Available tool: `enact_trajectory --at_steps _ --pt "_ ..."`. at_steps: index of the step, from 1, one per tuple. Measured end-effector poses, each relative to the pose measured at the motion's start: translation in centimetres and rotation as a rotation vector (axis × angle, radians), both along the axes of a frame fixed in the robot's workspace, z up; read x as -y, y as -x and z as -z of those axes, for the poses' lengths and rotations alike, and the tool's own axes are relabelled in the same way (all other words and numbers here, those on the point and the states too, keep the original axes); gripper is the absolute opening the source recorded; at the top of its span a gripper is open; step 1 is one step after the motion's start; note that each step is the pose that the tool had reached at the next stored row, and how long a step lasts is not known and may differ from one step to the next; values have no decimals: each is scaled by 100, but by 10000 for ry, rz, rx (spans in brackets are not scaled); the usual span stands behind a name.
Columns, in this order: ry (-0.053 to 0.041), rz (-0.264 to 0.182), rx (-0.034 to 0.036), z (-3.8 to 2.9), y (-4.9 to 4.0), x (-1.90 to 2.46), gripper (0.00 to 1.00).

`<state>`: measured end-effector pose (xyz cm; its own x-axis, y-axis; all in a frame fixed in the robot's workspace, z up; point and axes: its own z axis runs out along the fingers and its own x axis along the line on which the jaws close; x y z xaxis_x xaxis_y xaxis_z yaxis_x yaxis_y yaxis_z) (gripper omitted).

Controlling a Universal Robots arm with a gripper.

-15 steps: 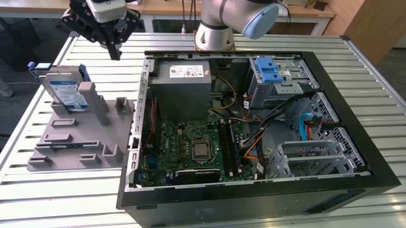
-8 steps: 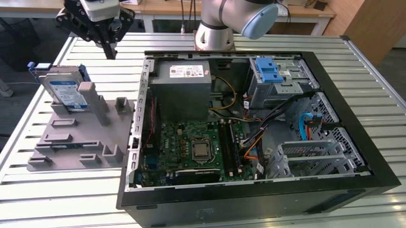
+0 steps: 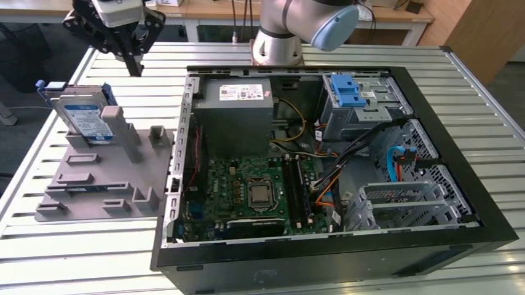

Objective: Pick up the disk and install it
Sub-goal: 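Reach for the disk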

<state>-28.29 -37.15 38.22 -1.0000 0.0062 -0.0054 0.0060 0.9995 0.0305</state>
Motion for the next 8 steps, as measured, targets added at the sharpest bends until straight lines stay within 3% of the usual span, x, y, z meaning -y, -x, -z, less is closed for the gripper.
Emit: enact_trajectory --at_steps 8 --pt "0 -2 0 4 71 -22 11"
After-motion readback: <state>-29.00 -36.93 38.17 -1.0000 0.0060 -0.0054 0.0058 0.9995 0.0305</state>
